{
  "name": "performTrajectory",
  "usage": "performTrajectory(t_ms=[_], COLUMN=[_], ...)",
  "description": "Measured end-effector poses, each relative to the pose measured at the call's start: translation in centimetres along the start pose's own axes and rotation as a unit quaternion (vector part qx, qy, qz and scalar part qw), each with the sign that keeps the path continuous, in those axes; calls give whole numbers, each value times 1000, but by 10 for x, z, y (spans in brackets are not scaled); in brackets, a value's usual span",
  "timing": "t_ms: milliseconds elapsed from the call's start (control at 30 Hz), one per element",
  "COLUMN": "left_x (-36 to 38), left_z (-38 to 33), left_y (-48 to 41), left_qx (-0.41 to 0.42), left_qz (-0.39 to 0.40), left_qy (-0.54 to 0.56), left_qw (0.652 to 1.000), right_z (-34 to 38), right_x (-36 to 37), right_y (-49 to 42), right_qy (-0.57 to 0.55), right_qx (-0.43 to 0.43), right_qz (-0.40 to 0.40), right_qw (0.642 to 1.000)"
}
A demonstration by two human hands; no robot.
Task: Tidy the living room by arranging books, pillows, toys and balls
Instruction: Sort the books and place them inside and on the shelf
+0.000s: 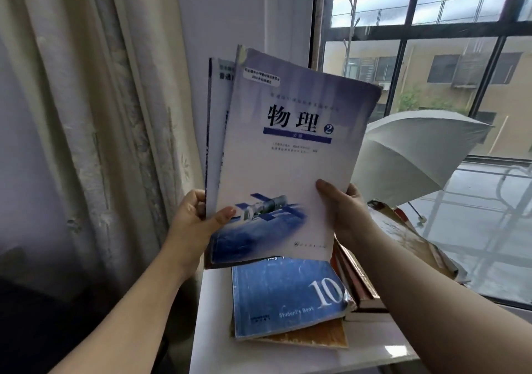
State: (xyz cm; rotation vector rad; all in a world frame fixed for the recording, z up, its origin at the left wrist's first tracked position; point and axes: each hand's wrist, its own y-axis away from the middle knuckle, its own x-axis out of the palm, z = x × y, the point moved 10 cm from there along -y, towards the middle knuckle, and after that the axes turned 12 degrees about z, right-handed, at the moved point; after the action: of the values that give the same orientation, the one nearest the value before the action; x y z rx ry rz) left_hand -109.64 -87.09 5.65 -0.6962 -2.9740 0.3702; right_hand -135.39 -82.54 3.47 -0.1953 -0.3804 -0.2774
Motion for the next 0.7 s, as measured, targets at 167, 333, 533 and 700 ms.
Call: performTrajectory(t_ms=[167, 333, 533, 700], left_x=[9, 7, -2, -6], left_z=[16, 15, 2, -1], left_y=[-4, -3, 4, 2], left_qx=[-48, -62, -12, -6], left_qz=[18, -8, -53, -51], left_qy=[63, 91, 95, 62], left_qw=[997, 994, 994, 997], right_z=[14, 25, 30, 56], right_x=[1, 21, 36, 54], right_y=[6, 5, 9, 8], right_qy=[76, 117, 113, 143], right_qx=[-21, -43, -65, -100], right_qz=[7, 21, 37, 56], right_qw=[997, 992, 991, 983])
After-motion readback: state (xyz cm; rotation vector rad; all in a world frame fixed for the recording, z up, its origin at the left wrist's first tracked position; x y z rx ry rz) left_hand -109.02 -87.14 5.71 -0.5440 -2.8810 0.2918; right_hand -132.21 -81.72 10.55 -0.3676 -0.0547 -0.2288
